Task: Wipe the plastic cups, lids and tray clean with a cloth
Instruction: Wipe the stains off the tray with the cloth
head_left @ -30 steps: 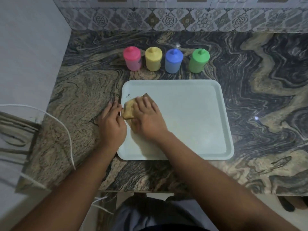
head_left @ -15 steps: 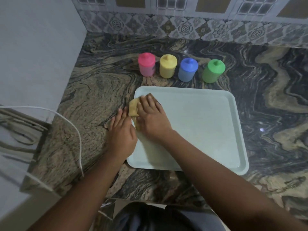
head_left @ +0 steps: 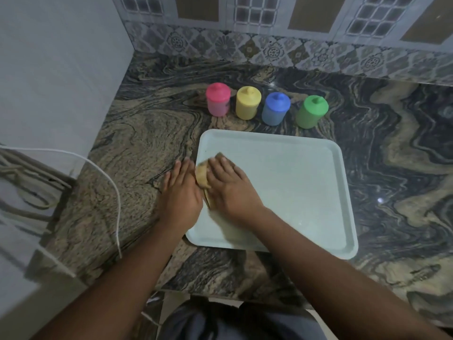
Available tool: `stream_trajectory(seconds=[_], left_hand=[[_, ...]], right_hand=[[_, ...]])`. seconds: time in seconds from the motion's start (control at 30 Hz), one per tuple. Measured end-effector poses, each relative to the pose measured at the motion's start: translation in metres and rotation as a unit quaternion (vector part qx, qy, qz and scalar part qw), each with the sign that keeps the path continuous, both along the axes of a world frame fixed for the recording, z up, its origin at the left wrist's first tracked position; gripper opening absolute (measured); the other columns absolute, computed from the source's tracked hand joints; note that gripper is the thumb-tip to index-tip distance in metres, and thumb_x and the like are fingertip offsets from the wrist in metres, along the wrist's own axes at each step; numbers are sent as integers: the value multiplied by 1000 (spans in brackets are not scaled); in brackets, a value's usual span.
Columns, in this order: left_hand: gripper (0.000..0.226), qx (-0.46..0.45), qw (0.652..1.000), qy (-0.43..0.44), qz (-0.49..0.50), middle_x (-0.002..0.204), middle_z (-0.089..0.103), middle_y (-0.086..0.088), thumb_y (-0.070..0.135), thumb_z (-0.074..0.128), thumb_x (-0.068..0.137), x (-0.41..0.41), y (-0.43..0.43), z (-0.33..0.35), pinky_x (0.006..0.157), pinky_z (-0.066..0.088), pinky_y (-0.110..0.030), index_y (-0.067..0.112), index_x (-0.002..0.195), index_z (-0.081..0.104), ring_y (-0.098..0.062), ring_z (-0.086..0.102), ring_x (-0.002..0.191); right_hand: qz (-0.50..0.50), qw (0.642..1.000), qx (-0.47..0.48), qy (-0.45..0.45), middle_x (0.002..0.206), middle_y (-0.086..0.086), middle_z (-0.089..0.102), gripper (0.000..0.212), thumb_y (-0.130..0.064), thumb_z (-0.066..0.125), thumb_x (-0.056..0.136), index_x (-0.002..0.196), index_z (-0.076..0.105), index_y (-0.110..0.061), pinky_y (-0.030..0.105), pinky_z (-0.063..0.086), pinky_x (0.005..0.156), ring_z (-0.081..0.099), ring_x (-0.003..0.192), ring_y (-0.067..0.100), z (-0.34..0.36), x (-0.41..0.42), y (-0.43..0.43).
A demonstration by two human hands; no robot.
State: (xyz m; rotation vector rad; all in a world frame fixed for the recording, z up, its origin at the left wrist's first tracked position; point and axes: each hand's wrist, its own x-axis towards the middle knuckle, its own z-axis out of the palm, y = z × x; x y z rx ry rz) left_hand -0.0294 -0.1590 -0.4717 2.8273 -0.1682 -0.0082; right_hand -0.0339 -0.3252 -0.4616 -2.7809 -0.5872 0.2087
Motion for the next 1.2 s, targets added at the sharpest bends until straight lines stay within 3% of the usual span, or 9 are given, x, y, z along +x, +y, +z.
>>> stream_trajectory(seconds=[0.1, 0.27, 0.37, 0.57, 0.7, 0.83, 0.97, 1.1, 1.2], left_hand=[[58, -2, 1000, 10, -10, 163, 23, -4, 22, 26, 98, -1, 0, 1, 123, 13, -45, 12, 155, 24, -23, 13, 152], [57, -3, 1000, 9, -3, 163, 24, -3, 14, 36, 100, -2, -3, 5, 123, 11, -44, 13, 155, 23, -23, 12, 152], [55, -2, 1000, 16, -6, 162, 25, -4, 14, 36, 100, -1, -4, 5, 123, 12, -45, 12, 154, 26, -24, 13, 152], [61, 3, 999, 37, 6, 164, 20, -5, 19, 39, 100, 3, -6, 6, 122, 8, -47, 12, 156, 17, -25, 8, 153], [61, -2, 1000, 13, 24, 163, 25, -3, 9, 37, 98, -1, -12, 6, 121, 9, -47, 16, 156, 19, -27, 11, 152], [62, 2, 999, 22, 37, 162, 24, -9, 5, 39, 98, -5, -16, 17, 119, 11, -48, 15, 156, 20, -32, 11, 151], [59, -34, 995, 63, 62, 164, 17, -7, 7, 34, 102, -12, -24, 34, 116, 19, -52, 21, 156, 19, -34, 8, 150], [58, -27, 995, 54, 80, 163, 19, -11, 17, 33, 100, -8, -16, 19, 111, 30, -59, 31, 155, 19, -40, 16, 147], [58, -22, 996, 44, 75, 162, 22, -14, 14, 36, 100, -8, -17, 14, 112, 28, -59, 28, 154, 21, -41, 17, 146]], right_hand=[[-14, 1000, -5, -14, 169, 6, 22, 57, -41, 32, 106, 158, 38, -18, 46, 23, 126, 14, 159, 27, -1, -39, -51], [-149, 988, -28, 18, 170, 11, 17, 78, -52, 9, 95, 158, 35, -15, 49, 17, 126, 10, 159, 33, 12, 33, -62], [-123, 991, -17, 40, 173, 7, 5, 64, -44, 25, 103, 161, 26, -18, 47, 9, 127, -1, 160, 29, 13, 53, -10], [-59, 998, 16, 24, 171, 7, 14, 73, -52, 20, 97, 160, 32, -17, 41, 6, 126, 5, 159, 27, 0, -55, -12], [-209, 977, -27, 37, 172, 8, 8, 78, -60, 23, 96, 162, 24, -18, 45, 9, 127, 3, 159, 29, -2, -88, -104], [-339, 939, -36, 53, 172, 11, 1, 76, -58, 23, 101, 163, 15, -16, 48, 2, 127, -4, 159, 31, 7, -34, -149], [-250, 967, -18, 42, 171, 17, 2, 77, -54, 24, 98, 163, 17, -13, 50, 4, 128, -4, 158, 37, 6, 9, -78], [-123, 990, -6, 73, 172, 6, -9, 81, -62, 18, 95, 164, 11, -20, 43, -1, 128, -14, 158, 26, 9, -61, -34], [-193, 977, -18, 84, 172, 3, -14, 86, -67, 14, 91, 165, 5, -23, 39, -6, 127, -18, 158, 24, 9, -109, -94]])
